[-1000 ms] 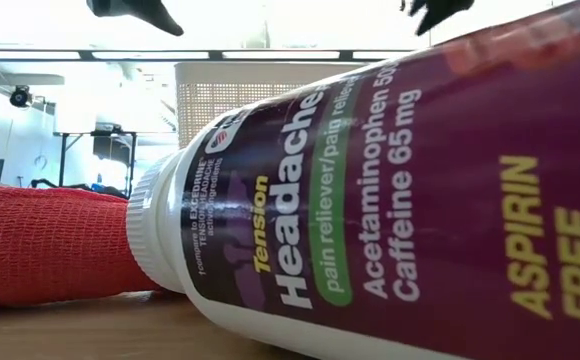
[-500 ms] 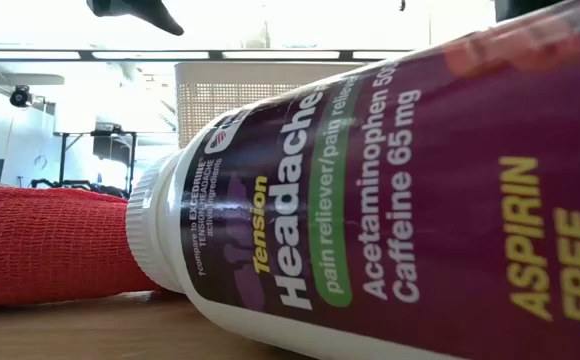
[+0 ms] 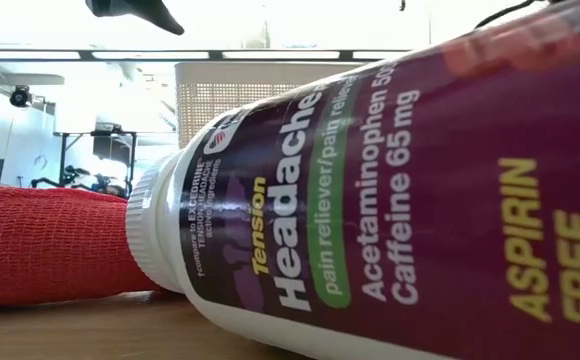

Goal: Pick & place medical supplies in basket/bin
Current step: Put the white pill bottle into the white bin

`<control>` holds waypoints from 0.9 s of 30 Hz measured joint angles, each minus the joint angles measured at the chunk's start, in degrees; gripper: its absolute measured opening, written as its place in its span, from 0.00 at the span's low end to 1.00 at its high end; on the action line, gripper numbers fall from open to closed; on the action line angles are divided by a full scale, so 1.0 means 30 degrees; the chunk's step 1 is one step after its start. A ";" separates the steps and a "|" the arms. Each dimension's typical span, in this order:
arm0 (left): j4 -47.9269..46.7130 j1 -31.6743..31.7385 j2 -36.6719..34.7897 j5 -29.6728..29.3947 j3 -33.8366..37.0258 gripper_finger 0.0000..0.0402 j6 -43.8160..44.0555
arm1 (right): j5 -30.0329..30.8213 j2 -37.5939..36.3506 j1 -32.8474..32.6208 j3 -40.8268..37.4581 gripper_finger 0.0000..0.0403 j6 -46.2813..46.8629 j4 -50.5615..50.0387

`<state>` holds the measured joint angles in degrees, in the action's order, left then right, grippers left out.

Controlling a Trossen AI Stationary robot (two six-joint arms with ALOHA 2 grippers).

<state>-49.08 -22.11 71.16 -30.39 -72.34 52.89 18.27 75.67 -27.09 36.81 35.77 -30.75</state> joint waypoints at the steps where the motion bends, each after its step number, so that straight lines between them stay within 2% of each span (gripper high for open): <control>1: 0.0007 0.0000 0.0000 0.0005 0.0000 0.76 0.0064 | 0.0437 0.0221 0.0000 -0.0011 0.82 -0.0160 0.0219; 4: 0.0010 0.0000 0.0000 0.0005 0.0000 0.76 0.0100 | 0.0941 0.0984 0.0052 -0.0002 0.81 -0.0951 0.1147; 12: 0.0015 0.0000 0.0000 0.0002 0.0000 0.76 0.0183 | -0.0123 0.3088 0.0320 0.0170 0.81 -0.0403 0.2330; 22: 0.0008 0.0000 0.0000 0.0006 0.0000 0.76 0.0275 | 0.0583 0.3304 0.0933 0.0983 0.81 0.0209 0.2329; 24: 0.0010 0.0000 0.0000 0.0007 0.0000 0.76 0.0275 | 0.0623 0.3297 0.1199 0.1016 0.79 0.0301 0.2301; 27: 0.0007 0.0000 0.0000 0.0003 0.0000 0.76 0.0275 | 0.0502 0.3277 0.1594 0.1024 0.70 0.0605 0.1776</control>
<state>-49.06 -22.11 71.16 -30.38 -72.34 53.71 19.78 85.50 -22.31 39.88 37.58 -25.43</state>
